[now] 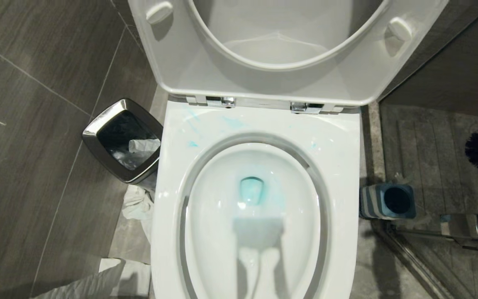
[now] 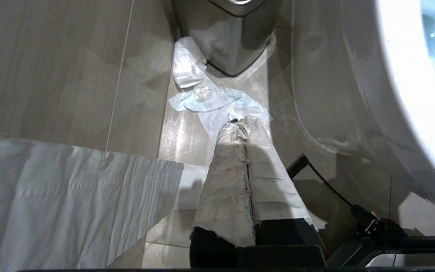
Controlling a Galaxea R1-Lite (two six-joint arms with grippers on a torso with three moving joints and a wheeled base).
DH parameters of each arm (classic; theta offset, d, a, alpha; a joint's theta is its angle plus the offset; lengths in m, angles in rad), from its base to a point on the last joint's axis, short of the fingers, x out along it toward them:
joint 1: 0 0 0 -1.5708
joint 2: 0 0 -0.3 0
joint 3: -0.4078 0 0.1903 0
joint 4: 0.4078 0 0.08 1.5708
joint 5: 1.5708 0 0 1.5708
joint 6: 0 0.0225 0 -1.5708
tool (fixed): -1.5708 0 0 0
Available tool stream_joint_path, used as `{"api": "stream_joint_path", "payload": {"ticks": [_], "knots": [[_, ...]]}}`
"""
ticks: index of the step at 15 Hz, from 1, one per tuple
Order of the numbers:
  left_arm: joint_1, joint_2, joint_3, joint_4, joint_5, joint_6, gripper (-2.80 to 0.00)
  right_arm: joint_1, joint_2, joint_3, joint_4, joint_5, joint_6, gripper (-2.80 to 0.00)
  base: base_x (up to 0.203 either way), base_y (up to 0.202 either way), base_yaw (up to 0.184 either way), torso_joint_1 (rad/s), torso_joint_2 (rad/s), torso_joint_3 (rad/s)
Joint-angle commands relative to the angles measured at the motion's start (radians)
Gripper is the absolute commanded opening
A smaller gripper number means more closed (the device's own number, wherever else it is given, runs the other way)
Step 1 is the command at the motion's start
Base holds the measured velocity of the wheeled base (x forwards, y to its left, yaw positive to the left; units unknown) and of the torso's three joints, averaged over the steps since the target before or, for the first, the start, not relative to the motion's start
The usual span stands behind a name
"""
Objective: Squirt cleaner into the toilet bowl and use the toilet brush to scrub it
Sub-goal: Scrub the toilet bowl
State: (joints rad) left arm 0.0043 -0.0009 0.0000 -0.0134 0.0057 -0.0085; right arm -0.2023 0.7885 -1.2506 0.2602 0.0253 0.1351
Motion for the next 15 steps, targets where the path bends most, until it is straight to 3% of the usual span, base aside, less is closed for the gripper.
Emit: {"api": "stream_joint_path", "payload": {"ticks": [1, 15], "knots": [[0.000, 0.001, 0.008, 0.000, 0.000, -0.001, -2.80, 0.000, -0.006, 0.007, 0.002, 0.001, 0.000, -2.80, 0.000, 0.000, 0.000, -0.002, 0.00, 0.198], [0.000, 0.001, 0.008, -0.002, 0.000, -0.004, -2.80, 0.000, 0.039, 0.010, 0.042, 0.035, 0.001, -2.80, 0.000, 0.000, 0.000, 0.002, 0.00, 0.203]]}}
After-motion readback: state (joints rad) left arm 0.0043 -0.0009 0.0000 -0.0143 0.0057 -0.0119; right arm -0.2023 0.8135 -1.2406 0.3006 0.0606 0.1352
